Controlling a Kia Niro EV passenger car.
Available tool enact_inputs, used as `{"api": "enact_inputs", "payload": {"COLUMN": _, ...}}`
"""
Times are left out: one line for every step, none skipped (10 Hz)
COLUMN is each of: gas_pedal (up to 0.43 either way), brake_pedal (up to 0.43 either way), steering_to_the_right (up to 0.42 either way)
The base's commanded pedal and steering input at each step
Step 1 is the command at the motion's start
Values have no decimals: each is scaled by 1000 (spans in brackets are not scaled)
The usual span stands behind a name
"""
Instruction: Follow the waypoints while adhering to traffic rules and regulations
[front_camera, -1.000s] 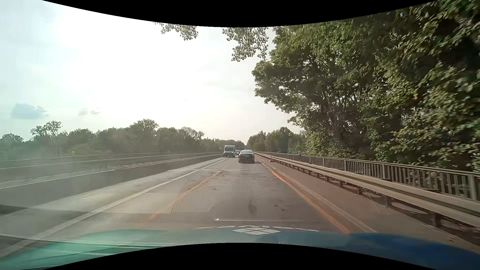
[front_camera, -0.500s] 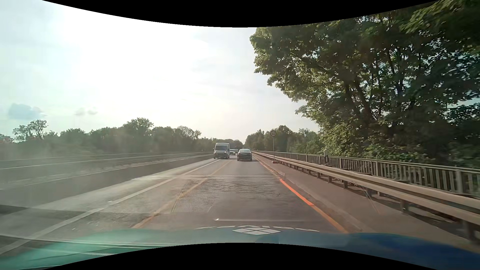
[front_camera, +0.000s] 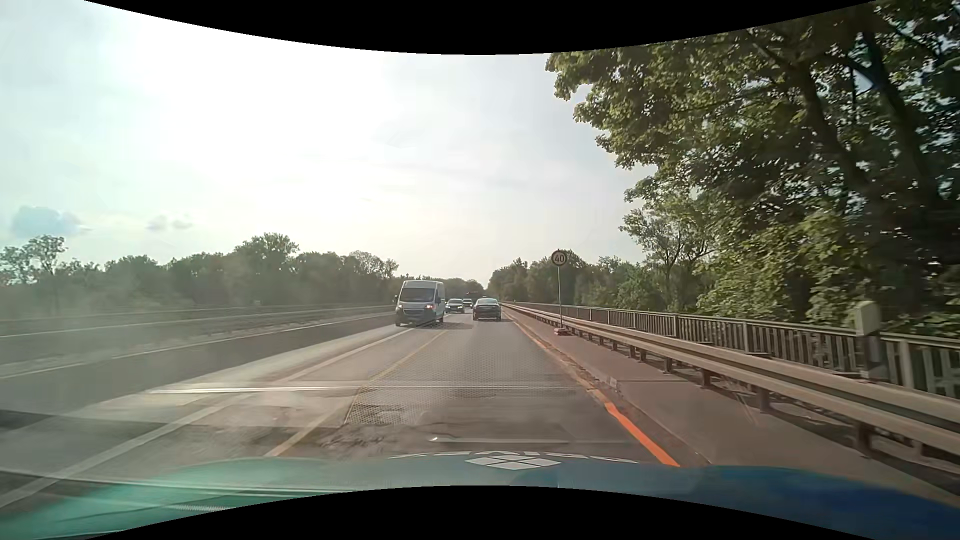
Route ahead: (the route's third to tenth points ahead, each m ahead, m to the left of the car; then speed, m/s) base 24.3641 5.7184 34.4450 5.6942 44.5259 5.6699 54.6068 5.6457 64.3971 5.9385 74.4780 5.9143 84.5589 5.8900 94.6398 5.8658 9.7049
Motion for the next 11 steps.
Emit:
{"api": "enact_inputs", "payload": {"gas_pedal": 189, "brake_pedal": 0, "steering_to_the_right": -5}}
{"api": "enact_inputs", "payload": {"gas_pedal": 189, "brake_pedal": 0, "steering_to_the_right": -6}}
{"api": "enact_inputs", "payload": {"gas_pedal": 189, "brake_pedal": 0, "steering_to_the_right": -9}}
{"api": "enact_inputs", "payload": {"gas_pedal": 189, "brake_pedal": 0, "steering_to_the_right": -9}}
{"api": "enact_inputs", "payload": {"gas_pedal": 189, "brake_pedal": 0, "steering_to_the_right": -9}}
{"api": "enact_inputs", "payload": {"gas_pedal": 189, "brake_pedal": 0, "steering_to_the_right": -9}}
{"api": "enact_inputs", "payload": {"gas_pedal": 189, "brake_pedal": 0, "steering_to_the_right": -8}}
{"api": "enact_inputs", "payload": {"gas_pedal": 189, "brake_pedal": 0, "steering_to_the_right": -7}}
{"api": "enact_inputs", "payload": {"gas_pedal": 189, "brake_pedal": 0, "steering_to_the_right": -7}}
{"api": "enact_inputs", "payload": {"gas_pedal": 189, "brake_pedal": 0, "steering_to_the_right": -6}}
{"api": "enact_inputs", "payload": {"gas_pedal": 189, "brake_pedal": 0, "steering_to_the_right": -4}}
